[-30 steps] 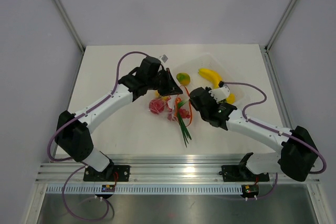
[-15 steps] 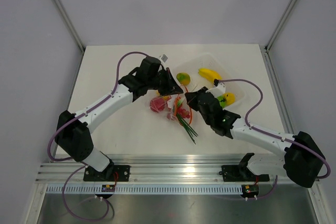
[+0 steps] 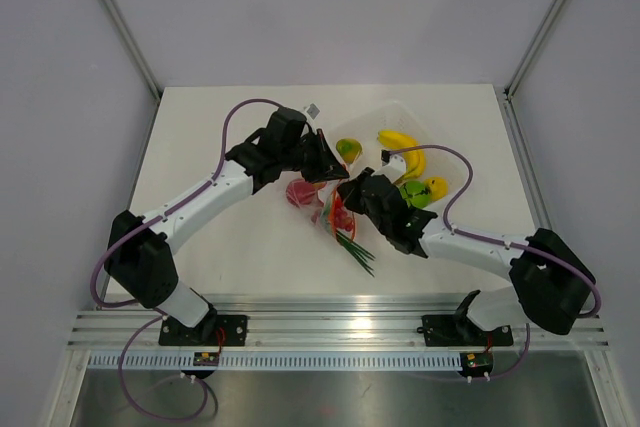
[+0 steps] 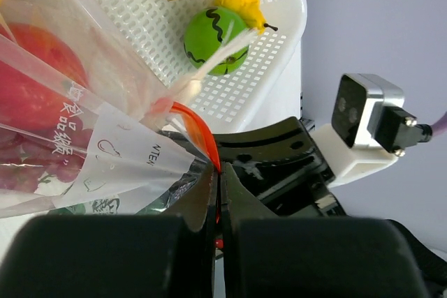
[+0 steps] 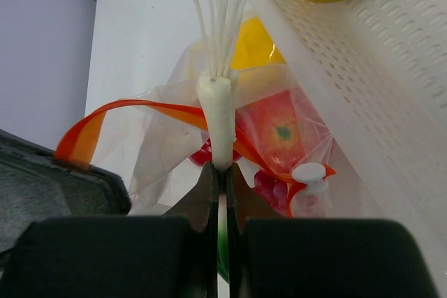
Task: Place the food in the zip-top bag and seal the zipper
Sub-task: Place the fake vegetable in the zipper food storage bag.
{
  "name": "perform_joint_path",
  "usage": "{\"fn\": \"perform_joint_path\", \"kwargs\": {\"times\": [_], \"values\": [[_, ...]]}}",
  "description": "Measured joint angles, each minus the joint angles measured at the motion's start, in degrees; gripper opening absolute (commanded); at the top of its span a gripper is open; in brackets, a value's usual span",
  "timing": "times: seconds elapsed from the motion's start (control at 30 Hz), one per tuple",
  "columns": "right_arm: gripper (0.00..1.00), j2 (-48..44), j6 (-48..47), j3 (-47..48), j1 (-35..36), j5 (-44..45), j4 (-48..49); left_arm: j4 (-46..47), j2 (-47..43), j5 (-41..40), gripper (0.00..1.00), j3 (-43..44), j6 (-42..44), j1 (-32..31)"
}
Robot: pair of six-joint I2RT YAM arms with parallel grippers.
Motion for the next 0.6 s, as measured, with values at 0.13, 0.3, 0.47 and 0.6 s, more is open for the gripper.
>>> {"fn": "perform_joint_path", "kwargs": {"times": [0.13,0.3,0.47,0.6], "values": [[0.00,2.7,-0.9,1.6,0.0,-0.5,0.0,0.0,0.0,0.0,0.00,0.0,0.0,0.0],[0.00,3.9,-1.7,3.2,-0.2,-0.2,-0.6,0.0,-0.2,0.0,0.00,-0.2,0.0,0.0],[0.00,4.2,-1.8,4.2,-2.8,-0.5,-1.2,1.1,-0.7,0.5,0.00,-1.4,-0.3,0.5],[0.00,4.3,-2.1,5.6,-6.7,-1.1,-1.4,2.3,-1.0,1.1,0.00,-2.2,-1.1,0.6]]}}
